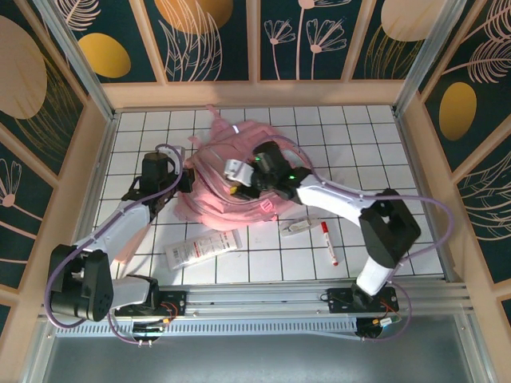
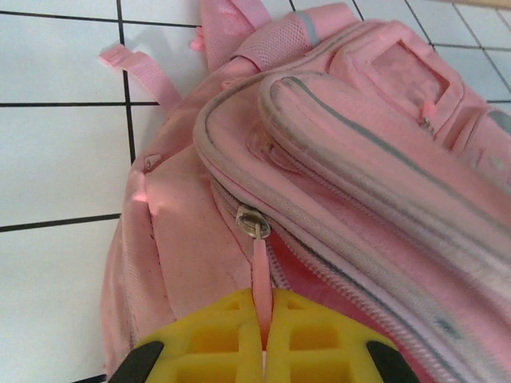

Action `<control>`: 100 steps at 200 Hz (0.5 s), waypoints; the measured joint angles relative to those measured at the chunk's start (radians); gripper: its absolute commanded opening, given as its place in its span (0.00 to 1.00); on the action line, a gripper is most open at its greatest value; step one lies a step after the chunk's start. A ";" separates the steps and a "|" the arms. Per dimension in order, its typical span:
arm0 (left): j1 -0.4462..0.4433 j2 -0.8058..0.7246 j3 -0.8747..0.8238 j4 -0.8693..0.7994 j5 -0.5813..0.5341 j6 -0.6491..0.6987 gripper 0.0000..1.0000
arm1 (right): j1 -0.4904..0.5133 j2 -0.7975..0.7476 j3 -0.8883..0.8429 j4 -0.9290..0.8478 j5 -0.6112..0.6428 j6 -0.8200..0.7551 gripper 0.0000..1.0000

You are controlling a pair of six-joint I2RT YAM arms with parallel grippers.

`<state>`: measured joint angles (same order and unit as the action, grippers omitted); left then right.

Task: Pack books, pencil case, and school supplies into a backpack

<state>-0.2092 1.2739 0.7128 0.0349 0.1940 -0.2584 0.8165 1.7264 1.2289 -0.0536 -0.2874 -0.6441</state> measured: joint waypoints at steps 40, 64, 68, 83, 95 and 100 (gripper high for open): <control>-0.003 -0.005 -0.010 0.014 0.039 -0.036 0.00 | 0.045 0.064 0.166 -0.098 0.053 0.203 0.51; -0.003 -0.008 -0.010 0.015 0.045 -0.043 0.00 | 0.050 0.064 0.179 -0.118 0.109 0.320 0.51; -0.003 -0.009 -0.010 0.015 0.045 -0.044 0.00 | 0.053 0.066 0.179 -0.121 0.126 0.340 0.51; -0.003 -0.014 -0.012 0.023 0.054 -0.051 0.00 | 0.071 0.077 0.179 -0.128 0.192 0.417 0.49; -0.003 -0.021 -0.020 0.032 0.061 -0.060 0.00 | 0.087 0.099 0.183 -0.135 0.240 0.472 0.47; -0.003 -0.025 -0.023 0.033 0.064 -0.062 0.00 | 0.093 0.112 0.187 -0.140 0.260 0.493 0.45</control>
<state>-0.2119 1.2491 0.6895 0.0681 0.2584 -0.3206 0.9092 1.8381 1.4162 -0.1932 -0.0277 -0.1509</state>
